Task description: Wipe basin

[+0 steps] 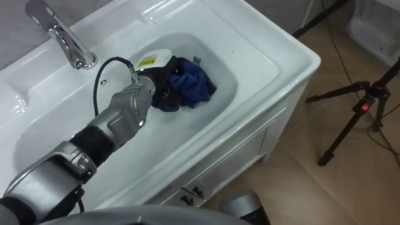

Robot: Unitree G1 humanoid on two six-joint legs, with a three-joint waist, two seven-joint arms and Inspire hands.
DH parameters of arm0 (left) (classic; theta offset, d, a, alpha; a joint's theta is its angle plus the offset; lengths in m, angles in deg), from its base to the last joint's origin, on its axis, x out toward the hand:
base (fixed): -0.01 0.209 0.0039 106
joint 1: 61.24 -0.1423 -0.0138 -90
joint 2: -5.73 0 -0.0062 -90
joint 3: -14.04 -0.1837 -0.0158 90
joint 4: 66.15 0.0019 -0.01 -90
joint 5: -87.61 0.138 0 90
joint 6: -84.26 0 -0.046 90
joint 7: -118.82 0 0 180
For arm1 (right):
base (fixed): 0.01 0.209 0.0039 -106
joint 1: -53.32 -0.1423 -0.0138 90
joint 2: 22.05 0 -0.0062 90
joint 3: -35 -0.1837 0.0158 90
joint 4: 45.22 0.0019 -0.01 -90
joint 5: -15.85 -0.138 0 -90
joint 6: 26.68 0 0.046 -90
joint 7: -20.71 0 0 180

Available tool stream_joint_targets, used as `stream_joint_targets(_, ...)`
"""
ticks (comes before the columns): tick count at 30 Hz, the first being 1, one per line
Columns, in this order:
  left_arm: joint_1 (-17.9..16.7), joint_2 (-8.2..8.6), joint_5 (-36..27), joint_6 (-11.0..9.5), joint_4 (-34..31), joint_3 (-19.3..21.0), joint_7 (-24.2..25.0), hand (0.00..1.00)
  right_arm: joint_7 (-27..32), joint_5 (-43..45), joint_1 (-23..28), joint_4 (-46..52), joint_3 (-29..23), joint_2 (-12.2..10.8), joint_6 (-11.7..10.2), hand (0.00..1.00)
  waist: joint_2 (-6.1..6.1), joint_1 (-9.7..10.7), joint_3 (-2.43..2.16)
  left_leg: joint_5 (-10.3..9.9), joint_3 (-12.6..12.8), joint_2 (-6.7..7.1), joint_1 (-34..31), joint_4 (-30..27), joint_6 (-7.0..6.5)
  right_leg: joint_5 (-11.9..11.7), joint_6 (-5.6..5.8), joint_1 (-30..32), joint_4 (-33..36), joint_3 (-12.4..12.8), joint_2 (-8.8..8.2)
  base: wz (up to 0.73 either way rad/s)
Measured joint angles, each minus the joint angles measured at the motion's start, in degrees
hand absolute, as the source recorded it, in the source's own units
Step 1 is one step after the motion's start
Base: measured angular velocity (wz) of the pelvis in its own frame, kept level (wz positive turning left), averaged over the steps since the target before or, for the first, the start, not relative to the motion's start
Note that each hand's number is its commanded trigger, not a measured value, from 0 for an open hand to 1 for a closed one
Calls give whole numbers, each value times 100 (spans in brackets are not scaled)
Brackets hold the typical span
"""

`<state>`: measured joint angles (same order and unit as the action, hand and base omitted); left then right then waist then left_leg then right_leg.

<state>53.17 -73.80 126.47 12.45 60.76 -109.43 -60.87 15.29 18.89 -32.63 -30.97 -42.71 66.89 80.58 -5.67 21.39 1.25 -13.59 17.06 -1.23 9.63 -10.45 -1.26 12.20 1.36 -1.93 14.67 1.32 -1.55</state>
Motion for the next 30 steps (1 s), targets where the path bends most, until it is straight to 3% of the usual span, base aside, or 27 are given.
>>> stream_joint_targets(4, -208, 12, 337, 18, 37, 12, 42, 100, -174, 453, -33, 25, 1, -58, 117, 0, 170, -13, -46, 1, 3, -9, 105, 37, 1, 6, -10, -107, -17, 0, 25, 0)
stream_joint_targets(10, -697, 56, 1085, 11, 20, 98, 45, 100, -474, 861, -43, 113, -164, -160, 227, 0, 300, -188, -97, 0, 17, -24, 263, 118, 4, -38, -13, -277, -115, 47, 69, -2)
stream_joint_targets(17, -933, 60, 1475, 0, 133, 468, 44, 100, -471, 1007, -65, 209, -612, -297, 350, 0, 305, -413, -93, -35, 3, -46, 320, 189, 63, -54, -11, -275, -86, 103, 123, -3)
stream_joint_targets(20, -1088, -9, 1603, -2, 145, 798, 36, 100, -460, 1109, -57, 221, -804, -307, 422, 0, 315, -496, -99, -53, 5, -82, 378, 277, 93, -79, -38, -294, -88, 139, 183, -7)
stream_joint_targets(23, -1217, -187, 1916, 3, 212, 1079, 29, 100, -453, 1148, -30, 218, -1042, -301, 474, 0, 308, -587, -101, -55, 7, -133, 370, 286, 135, -110, -86, -285, -103, 144, 235, -7)
stream_joint_targets(24, -1315, -326, 2065, -2, 239, 1176, -31, 100, -450, 1199, -20, 218, -1118, -304, 493, 0, 301, -642, -106, -50, 2, -157, 345, 284, 155, -127, -113, -263, -107, 147, 262, -9)
stream_joint_targets(25, -1414, -468, 2192, -8, 240, 1238, -177, 100, -429, 1259, -20, 221, -1134, -299, 507, 0, 299, -694, -128, -35, -2, -176, 304, 281, 181, -146, -142, -219, -109, 145, 283, -9)
stream_joint_targets(27, -1559, -595, 2412, -8, 242, 1345, -393, 100, -351, 1353, -24, 233, -1151, -284, 510, 0, 286, -764, -147, -7, -5, -206, 280, 272, 222, -173, -184, -215, -116, 126, 314, -6)
stream_joint_targets(30, -1823, -625, 2846, -8, 241, 1407, -809, 100, -328, 1614, -97, 213, -1361, -252, 486, 0, 265, -921, -191, 36, -40, -259, 267, 267, 288, -219, -258, -196, -216, 107, 367, -8)
